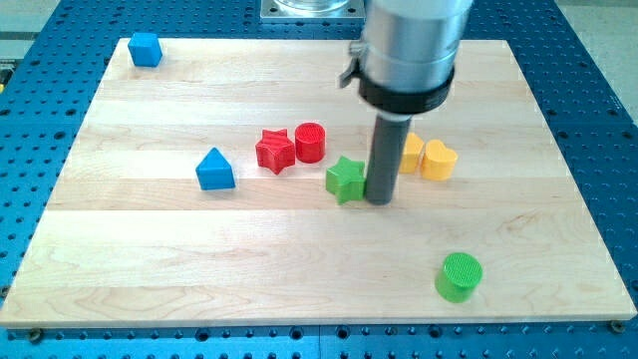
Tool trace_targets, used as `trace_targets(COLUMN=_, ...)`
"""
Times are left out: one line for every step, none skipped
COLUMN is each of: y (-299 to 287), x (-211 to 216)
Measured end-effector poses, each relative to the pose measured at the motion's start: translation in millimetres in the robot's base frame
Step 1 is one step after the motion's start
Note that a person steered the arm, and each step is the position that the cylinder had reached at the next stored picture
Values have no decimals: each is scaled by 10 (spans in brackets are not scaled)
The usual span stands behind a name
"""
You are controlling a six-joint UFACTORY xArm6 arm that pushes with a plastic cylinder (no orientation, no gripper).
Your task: Push the green star into the yellow hexagon
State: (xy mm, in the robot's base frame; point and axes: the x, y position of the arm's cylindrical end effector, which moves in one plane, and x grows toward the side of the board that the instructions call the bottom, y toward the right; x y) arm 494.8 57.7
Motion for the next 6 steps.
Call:
trace_targets(y=-246, x=122)
trace_targets(y=-321, x=214)
trace_targets(y=-830, x=354)
trace_targets(y=-477, x=-226)
trace_targets(y=-8, x=-550)
trace_targets(y=-132, x=-233)
